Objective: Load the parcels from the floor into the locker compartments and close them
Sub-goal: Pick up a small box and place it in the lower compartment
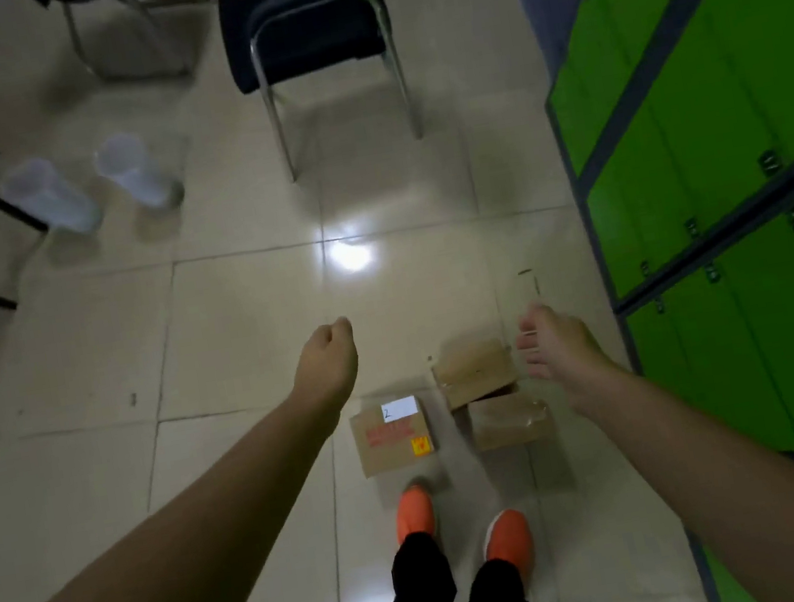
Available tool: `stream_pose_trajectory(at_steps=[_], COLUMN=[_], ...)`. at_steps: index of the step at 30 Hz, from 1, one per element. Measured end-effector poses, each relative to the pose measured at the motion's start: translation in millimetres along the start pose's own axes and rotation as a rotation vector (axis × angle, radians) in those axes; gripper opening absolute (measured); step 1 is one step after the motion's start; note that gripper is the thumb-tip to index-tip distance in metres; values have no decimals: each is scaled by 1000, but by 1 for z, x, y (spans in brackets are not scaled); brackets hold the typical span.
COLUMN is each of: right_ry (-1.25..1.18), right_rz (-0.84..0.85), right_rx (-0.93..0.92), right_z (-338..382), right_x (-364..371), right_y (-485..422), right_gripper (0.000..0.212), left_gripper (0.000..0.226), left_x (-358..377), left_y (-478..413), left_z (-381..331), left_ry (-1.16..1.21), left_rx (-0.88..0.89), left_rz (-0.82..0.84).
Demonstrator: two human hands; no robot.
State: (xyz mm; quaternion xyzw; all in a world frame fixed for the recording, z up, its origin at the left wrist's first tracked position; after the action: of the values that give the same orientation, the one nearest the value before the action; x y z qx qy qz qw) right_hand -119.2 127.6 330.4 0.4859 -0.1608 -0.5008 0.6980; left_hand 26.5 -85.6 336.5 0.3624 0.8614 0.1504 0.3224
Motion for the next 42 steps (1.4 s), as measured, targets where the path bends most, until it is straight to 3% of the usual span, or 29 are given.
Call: stream_pose_trajectory(at_steps=[4,7,10,15,20,26,28,32,42], right_ry=[79,60,65,133,190,292,347,403,355], right_rz=[11,22,34,32,41,22,8,88,194], right_rx=[46,104,136,110,93,88,70,114,197], right_z=[-43,-85,-134,-204,-248,-280,-294,-304,-327], right_x=[57,102,142,206,249,286,294,306,325], right_y=[-67,-127,-187,-292,-371,-434,-453,-476,-528], right_gripper=[35,46,40,27,26,33,50,34,49], left_gripper=[34,45,43,36,49,54,59,69,83], left_x=[9,27,44,76,110,146,154,166,205], left_y=[-42,-77,-115,-177,-226,-263,-272,-287,-309], left_z=[85,159,236,348,436,498,518,560,615], left_ry=[13,6,16,-38,-44,-38,-44,-41,135], left_rx=[-97,-165,-219,-244,-276,-304,-331,-396,-396], left_rz=[-55,-74,-115,-140,-116,-90,-87,-96,0])
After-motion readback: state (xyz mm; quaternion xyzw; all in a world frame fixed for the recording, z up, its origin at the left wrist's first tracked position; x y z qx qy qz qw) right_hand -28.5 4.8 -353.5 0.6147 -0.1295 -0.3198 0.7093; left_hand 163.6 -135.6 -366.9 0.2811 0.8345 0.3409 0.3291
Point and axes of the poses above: each hand's wrist, its own y-axis away from the middle knuckle, its own x-axis out of the palm, z = x × y, the point moved 1 cm from there along -y, towards the middle knuckle, and after that the axes turned 9 degrees about x, right-handed, at the moved point
